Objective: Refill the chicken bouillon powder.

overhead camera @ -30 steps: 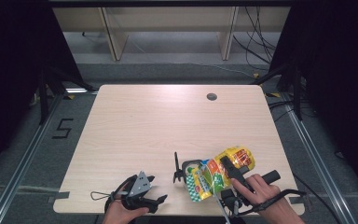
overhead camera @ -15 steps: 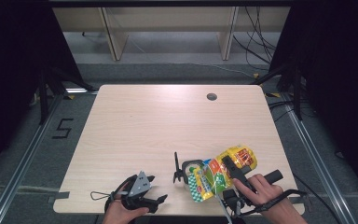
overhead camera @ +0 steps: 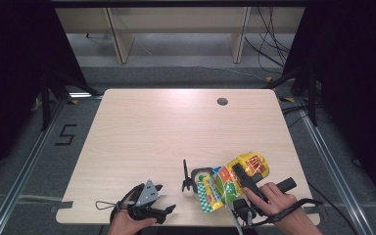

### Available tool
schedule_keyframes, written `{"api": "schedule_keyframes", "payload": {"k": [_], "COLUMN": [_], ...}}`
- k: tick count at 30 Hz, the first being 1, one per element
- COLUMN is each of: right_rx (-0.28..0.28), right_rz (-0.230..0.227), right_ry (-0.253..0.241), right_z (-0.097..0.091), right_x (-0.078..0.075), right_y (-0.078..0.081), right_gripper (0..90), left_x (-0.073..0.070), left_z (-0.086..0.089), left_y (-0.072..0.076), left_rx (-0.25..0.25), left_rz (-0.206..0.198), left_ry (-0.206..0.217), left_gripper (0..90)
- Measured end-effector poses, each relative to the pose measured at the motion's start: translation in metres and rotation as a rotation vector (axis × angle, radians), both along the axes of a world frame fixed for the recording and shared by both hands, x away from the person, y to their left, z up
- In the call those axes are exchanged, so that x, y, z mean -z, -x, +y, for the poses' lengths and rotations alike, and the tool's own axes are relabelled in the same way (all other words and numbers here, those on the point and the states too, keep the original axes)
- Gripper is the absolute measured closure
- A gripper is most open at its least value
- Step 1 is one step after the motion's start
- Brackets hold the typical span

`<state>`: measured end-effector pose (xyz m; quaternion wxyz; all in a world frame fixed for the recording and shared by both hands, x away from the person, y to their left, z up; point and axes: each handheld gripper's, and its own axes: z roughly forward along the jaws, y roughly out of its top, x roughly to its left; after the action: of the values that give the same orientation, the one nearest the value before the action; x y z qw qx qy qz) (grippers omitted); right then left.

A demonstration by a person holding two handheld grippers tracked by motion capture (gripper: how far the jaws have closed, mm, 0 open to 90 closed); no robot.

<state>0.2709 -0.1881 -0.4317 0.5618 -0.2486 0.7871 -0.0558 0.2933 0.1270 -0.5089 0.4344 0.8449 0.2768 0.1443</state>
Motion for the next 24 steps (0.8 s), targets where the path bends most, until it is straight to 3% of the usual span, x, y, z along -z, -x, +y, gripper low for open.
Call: {"api": "schedule_keyframes", "payload": {"k": [1,2,3,7,8,9,12,14,21,24], "right_rx": [0.001,0.003,-0.005,-0.007,-0.009,-0.009,-0.006,-0.003,0.005,0.011], "right_rz": [-0.001,0.006,0.004,0.002,0.005,0.002,0.002,0.003,-0.017,-0.015], "right_ry": [-0.001,0.003,0.007,0.006,0.004,0.007,0.010,0.009,0.037,0.025], "right_z": [0.0003,0.0014,0.0027,0.0038,0.0039,0.0046,0.0038,0.0031,0.0028,0.0043], "right_x": [0.0011,0.0014,0.0008,-0.0006,-0.0002,-0.0002,-0.0003,0.0001,-0.0039,-0.0027], "right_y": [0.0005,0.0010,0.0005,0.0008,0.0009,0.0004,0.0001,-0.0002,-0.0031,-0.0020], "right_gripper": [39.9,39.9,39.9,40.1,40.1,40.1,40.2,40.2,40.3,40.3], "left_x": [0.0002,0.0011,0.0004,0.0007,0.0002,0.0001,0.0007,0.0005,0.0024,0.0012], "left_z": [0.0006,-0.0008,-0.0006,-0.0011,0.0001,0.0004,-0.0006,0.0003,-0.0015,-0.0005], "left_y": [-0.0008,0.0007,0.0009,0.0004,-0.0007,-0.0003,0.0000,-0.0011,-0.0001,-0.0002], "left_rx": [0.008,-0.012,-0.009,0.000,0.003,0.002,0.001,0.000,-0.013,-0.008], "left_rz": [-0.006,0.019,0.024,0.012,0.008,0.005,0.011,0.003,0.013,0.012], "left_ry": [-0.007,0.010,-0.003,-0.001,-0.030,-0.033,0.000,-0.021,0.000,-0.002], "left_gripper": [21.3,21.3,21.3,21.3,21.3,21.3,21.3,21.3,21.3,21.3]}}
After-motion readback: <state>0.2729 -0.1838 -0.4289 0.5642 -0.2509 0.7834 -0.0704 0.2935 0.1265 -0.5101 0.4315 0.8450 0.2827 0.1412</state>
